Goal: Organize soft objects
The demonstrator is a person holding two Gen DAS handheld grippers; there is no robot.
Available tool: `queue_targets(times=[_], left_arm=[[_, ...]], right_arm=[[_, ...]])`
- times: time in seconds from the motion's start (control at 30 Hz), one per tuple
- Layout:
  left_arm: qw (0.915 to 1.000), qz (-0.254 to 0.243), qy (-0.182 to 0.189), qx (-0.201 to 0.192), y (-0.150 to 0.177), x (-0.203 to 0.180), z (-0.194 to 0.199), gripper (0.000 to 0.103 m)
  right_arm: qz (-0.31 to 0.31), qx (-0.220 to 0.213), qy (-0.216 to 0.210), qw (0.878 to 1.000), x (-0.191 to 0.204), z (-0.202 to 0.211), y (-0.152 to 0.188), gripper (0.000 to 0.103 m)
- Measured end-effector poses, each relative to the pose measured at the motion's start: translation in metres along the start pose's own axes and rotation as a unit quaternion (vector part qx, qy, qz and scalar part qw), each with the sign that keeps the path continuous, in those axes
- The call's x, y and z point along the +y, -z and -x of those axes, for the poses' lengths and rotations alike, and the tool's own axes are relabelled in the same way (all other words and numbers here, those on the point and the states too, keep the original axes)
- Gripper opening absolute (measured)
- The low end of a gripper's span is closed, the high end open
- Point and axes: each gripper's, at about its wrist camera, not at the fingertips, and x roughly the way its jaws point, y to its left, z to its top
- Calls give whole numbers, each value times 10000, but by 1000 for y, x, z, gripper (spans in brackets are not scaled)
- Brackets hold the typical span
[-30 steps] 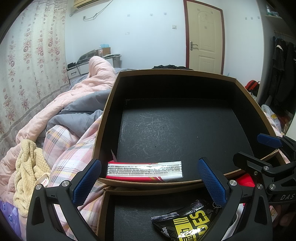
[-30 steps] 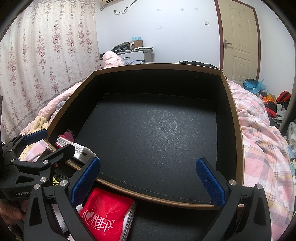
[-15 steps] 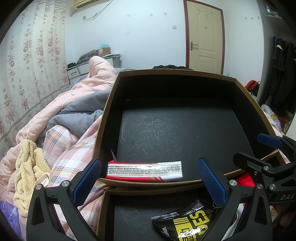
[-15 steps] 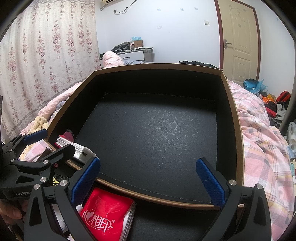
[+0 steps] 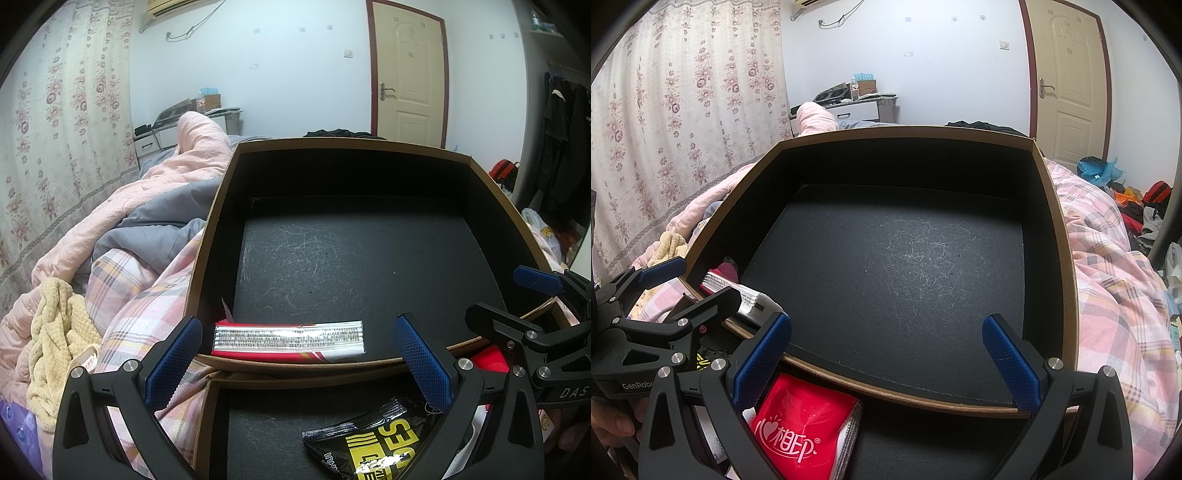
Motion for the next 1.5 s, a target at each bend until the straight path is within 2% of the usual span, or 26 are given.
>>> queue_targets(times=[1.5], left_arm=[[10000, -1, -1, 0, 0, 0, 0, 103]], right_arm=[[0, 0, 0, 10000, 0, 0, 0, 102]])
